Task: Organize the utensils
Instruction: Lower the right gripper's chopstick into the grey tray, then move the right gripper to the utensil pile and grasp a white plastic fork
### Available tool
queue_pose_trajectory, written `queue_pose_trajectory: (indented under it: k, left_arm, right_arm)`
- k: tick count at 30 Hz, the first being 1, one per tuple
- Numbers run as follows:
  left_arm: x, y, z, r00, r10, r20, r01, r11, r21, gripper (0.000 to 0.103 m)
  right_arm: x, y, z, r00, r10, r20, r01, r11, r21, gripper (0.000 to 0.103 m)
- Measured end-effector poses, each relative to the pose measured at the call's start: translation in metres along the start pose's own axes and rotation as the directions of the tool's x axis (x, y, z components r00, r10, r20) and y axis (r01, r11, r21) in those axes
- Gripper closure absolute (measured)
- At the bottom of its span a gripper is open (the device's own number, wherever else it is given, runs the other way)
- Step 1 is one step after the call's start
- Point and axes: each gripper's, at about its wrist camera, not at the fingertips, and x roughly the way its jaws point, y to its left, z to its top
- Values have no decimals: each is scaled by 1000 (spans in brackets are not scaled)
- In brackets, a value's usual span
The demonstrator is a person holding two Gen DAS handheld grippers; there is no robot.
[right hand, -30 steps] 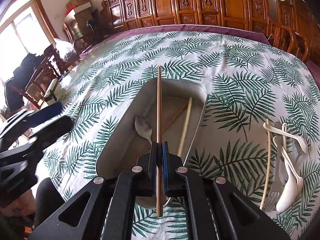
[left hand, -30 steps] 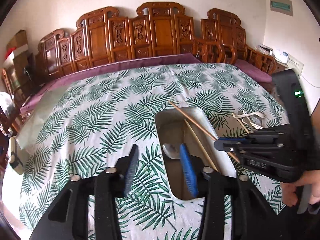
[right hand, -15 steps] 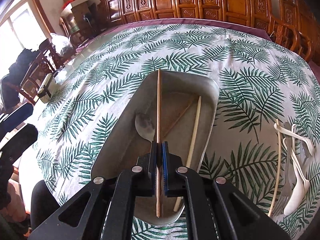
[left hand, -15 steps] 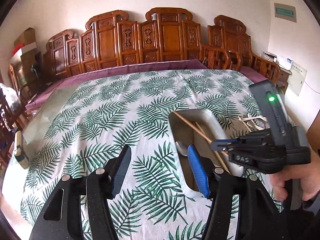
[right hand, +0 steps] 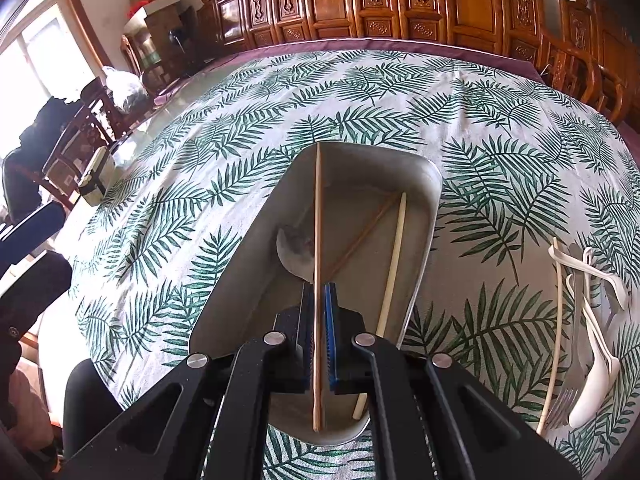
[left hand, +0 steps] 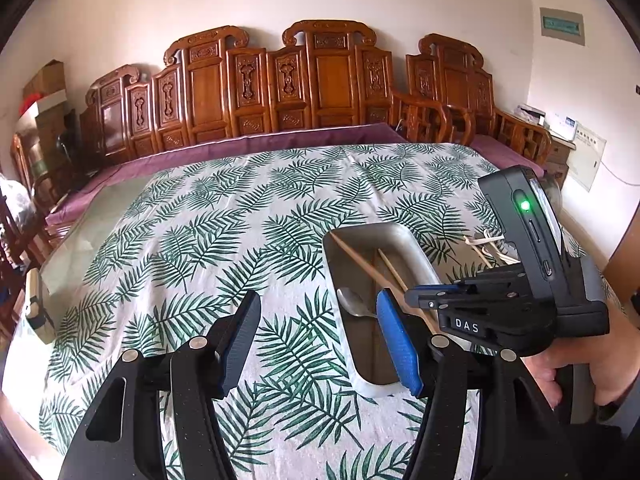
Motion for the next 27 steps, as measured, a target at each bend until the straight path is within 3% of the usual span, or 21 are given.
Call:
queue_pose_trajectory:
  k: [8,14,24,27]
  left_arm:
    - [1,-2,-1,1000,-9,-5,9,1000,1,45]
    - [5,-14,-2,1000,-25,-18,26,999,22,45]
    - [19,-63,6,993,-108,-40,110,993,34,40]
    - [27,-79,8,992,-118,-49,120,992,43,40]
  right_arm:
    - [-8,-4,-3,1000,-2,16,2,1000,-7,96]
    - [-37,-33,-15,998,-23,62,24,1000,-5,96]
    - [-75,-154,-44,980,-190,61,186,980,64,95]
    - [-80,-191,-50,971,-234,52,229,970,86,78]
